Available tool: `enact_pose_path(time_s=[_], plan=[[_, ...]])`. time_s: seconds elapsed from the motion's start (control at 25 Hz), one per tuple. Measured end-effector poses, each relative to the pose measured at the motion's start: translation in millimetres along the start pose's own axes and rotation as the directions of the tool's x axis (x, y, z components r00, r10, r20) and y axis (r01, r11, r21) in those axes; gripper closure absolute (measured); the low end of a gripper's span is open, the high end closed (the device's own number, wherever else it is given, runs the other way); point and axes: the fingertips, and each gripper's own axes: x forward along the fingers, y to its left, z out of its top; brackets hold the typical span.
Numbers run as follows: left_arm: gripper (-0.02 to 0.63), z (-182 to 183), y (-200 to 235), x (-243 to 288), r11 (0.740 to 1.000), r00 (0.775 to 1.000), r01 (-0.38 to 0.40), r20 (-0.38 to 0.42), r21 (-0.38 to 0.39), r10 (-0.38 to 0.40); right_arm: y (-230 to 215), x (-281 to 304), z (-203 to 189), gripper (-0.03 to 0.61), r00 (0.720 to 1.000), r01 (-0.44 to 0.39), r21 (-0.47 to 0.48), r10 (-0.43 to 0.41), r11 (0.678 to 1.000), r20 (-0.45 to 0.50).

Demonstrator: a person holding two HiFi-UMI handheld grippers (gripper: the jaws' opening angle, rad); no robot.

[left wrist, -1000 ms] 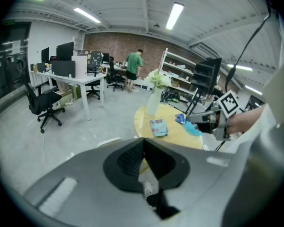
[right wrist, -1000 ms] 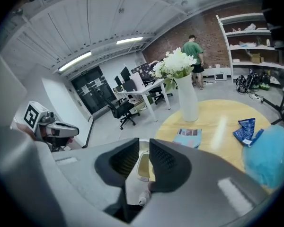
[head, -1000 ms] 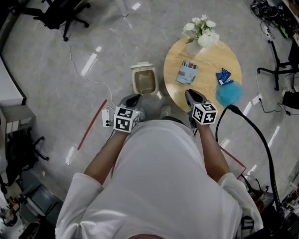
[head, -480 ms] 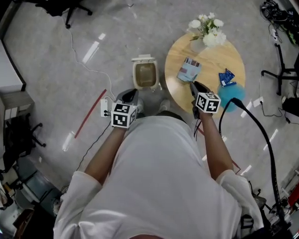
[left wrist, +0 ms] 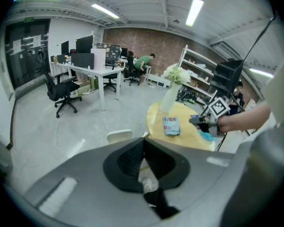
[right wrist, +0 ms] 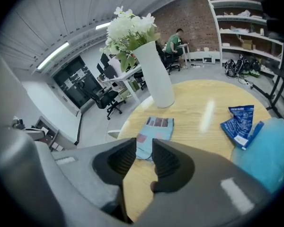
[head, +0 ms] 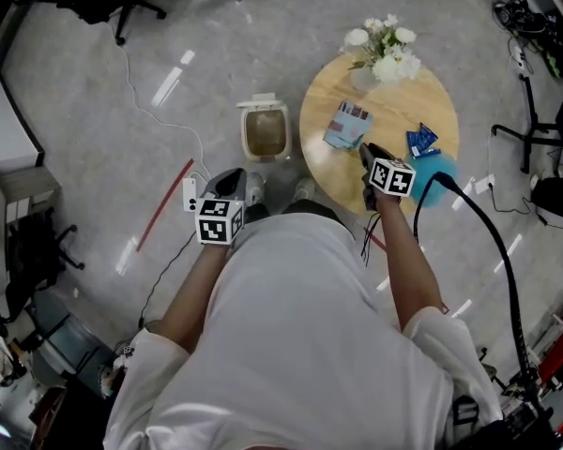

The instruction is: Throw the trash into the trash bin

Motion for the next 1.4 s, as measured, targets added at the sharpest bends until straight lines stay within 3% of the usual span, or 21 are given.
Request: enact_pose_path(time_s=[0.52, 0.8, 1.08, 1.4], plan=[[0.610, -8.8, -8.8, 9.7, 0.999, 0.999, -0.031, -0.031, -0.037, 0.030, -34.9, 39.9, -13.4, 0.445, 0.995, 0.012, 0.047, -0.007, 0.999, -0.102], [0.610, -21.9, -6.7, 7.4, 0.996, 0.997, -0.060, -0.053, -0.072, 0.056, -36.8, 62.4, -12.2, 0.412, 0.988, 0.009, 0.011, -0.007, 1.000, -0.154], [0.610, -31.6, -4.2, 10.8, 0.992, 0.994, -0.079, -0.079, -0.097, 0.072, -48.0, 85.5, -16.4, 0.358, 0.977, 0.098, 0.005, -0.095, 0.995, -0.189], [0.610, -37.2, -1.9, 12.4, 0.990, 0.992, -0.092, -0.097, -0.109, 0.081, -49.4, 98.6, -23.6, 0.342, 0.968, 0.124, -0.013, -0.124, 0.992, -0.218]])
